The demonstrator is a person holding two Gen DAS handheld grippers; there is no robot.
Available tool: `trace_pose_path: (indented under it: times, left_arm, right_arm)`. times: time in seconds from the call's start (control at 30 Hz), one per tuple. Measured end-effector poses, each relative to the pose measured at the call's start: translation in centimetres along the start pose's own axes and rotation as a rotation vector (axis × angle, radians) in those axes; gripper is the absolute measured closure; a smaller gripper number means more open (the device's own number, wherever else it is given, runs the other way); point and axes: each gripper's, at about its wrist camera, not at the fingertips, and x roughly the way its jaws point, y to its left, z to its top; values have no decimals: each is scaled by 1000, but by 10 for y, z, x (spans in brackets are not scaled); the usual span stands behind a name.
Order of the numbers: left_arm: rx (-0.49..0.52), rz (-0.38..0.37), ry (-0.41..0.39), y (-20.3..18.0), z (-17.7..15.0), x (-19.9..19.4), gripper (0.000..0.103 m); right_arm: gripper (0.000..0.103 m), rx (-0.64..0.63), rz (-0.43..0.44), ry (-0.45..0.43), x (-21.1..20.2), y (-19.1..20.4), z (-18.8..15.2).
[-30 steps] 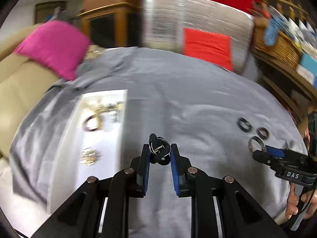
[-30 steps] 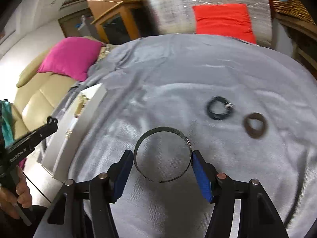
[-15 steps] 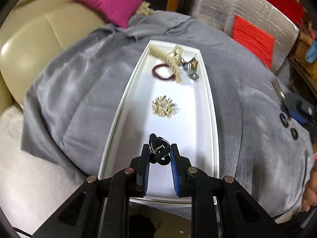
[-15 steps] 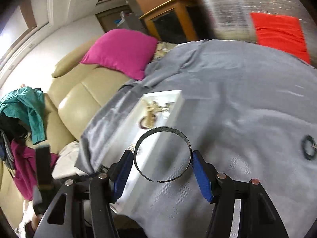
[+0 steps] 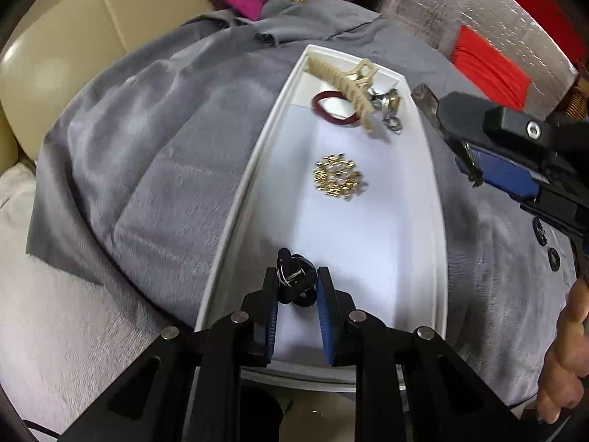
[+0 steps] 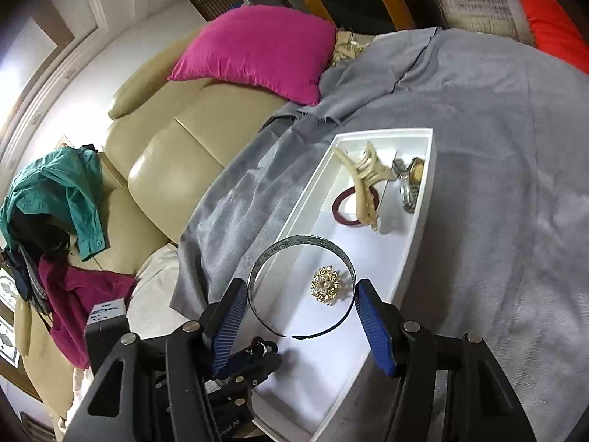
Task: Organize jewelry
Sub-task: 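Carry the black ring with the left tool while the right tool carries the bangle over the box, then release the bangle into the box with the right tool while the left tool releases the black ring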
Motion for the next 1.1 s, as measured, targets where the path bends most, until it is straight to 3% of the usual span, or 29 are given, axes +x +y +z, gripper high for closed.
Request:
trace_pose_path:
  times: [0.17, 0.77, 1.1]
  left_arm:
    - [-26, 9, -16, 5, 0, -5, 82]
    - [-96, 3, 47, 18, -1, 4, 81]
    - [-105, -9, 50, 21, -3, 2, 81]
  right_arm:
    - [39, -23, -6, 45, 13, 5, -5]
    - [39, -26, -81, 267, 59, 5, -9]
    - [39, -21, -125, 298, 77, 8, -7]
